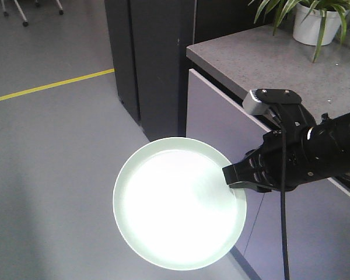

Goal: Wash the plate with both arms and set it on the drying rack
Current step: 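Hold the plate while the base turns toward the sink counter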

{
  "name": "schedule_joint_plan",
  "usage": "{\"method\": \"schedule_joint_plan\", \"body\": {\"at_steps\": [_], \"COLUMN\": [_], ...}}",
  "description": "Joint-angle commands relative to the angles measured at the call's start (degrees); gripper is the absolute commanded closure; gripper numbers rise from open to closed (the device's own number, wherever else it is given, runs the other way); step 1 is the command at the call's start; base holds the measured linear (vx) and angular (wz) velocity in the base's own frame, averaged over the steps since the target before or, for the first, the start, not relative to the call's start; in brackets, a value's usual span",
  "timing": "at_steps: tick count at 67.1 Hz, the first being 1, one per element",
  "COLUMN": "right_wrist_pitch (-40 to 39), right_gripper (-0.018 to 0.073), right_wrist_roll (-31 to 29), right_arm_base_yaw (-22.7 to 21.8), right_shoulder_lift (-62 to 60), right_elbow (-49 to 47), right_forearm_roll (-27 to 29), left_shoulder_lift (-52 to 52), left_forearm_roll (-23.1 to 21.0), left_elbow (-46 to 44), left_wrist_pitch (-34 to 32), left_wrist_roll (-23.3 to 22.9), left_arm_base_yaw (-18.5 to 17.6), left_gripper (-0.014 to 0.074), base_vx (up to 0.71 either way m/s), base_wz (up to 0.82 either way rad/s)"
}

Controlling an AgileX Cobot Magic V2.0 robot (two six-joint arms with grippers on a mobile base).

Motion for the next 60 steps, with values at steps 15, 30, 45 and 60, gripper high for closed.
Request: {"method": "schedule_joint_plan", "body": {"at_steps": [15, 30, 45, 60], "right_wrist_pitch": [-2.0, -2.0, -2.0, -2.0], "right_gripper": [0.0561, 0.0561, 0.0561, 0.0561], "right_wrist_roll": [-0.4, -0.4, -0.4, -0.4], "right_arm_base_yaw": [-0.1, -0.1, -0.1, -0.1], "right_shoulder_lift": [-1.7, -1.7, -1.7, -1.7], "right_elbow": [-1.7, -1.7, -1.7, -1.7], "right_forearm_roll": [1.7, 1.7, 1.7, 1.7], "left_shoulder_lift": [-0.8, -0.8, -0.8, -0.8], "left_forearm_roll": [-0.4, -0.4, -0.4, -0.4], "left_elbow": [-1.6, -1.6, -1.6, -1.6], "left_wrist_pitch": [-4.2, -4.2, -4.2, -4.2], "left_wrist_roll": [-0.3, -0.3, -0.3, -0.3], "left_arm_base_yaw": [0.0, 0.0, 0.0, 0.0], "left_gripper": [0.0603, 0.0603, 0.0603, 0.0603], "base_vx": [0.07, 0.06, 0.08, 0.09], "base_wz": [-0.26, -0.25, -0.30, -0.33]}}
